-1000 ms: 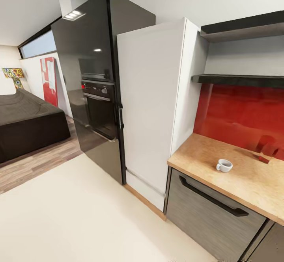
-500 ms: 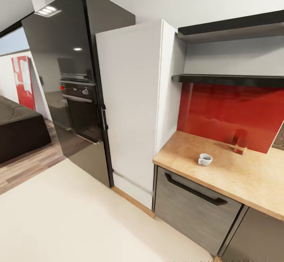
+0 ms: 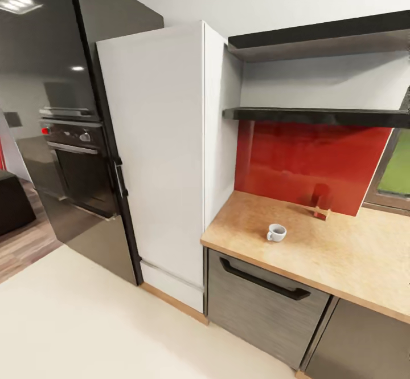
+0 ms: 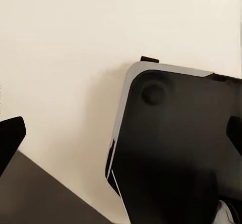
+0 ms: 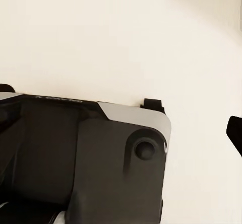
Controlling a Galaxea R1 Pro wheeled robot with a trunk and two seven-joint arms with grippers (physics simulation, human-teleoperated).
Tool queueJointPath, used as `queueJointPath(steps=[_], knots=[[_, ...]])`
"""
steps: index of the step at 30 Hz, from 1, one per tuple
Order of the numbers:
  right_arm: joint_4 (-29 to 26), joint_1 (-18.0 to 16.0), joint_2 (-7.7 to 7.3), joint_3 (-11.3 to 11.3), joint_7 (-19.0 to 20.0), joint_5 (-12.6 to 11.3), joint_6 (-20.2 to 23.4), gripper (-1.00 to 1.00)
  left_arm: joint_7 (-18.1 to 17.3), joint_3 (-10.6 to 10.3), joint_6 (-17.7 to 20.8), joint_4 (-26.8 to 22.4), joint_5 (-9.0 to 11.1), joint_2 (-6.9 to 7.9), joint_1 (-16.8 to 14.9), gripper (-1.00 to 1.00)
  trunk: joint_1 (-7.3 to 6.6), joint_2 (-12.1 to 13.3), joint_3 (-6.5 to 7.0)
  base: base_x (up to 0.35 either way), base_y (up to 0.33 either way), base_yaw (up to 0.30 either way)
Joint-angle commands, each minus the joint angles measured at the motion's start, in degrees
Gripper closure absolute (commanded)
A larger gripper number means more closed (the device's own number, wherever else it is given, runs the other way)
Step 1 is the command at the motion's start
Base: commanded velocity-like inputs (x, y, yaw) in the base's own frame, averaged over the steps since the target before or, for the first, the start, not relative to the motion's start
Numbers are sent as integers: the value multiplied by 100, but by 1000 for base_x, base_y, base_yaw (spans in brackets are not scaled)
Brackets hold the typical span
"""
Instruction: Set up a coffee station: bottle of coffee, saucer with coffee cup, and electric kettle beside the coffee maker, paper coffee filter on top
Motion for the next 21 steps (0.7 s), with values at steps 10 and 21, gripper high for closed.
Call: queueJointPath(steps=[10,21], knots=[[-12,0,-1,10,16,20,32,-100,25,-49,-11,7,38,3,1,-100,5,-3,-2,139,217,-265],[-13,0,-10,-5,7,18,68,-100,25,-47,-11,16,38,4,1,-100,5,-3,-2,3,13,-265]])
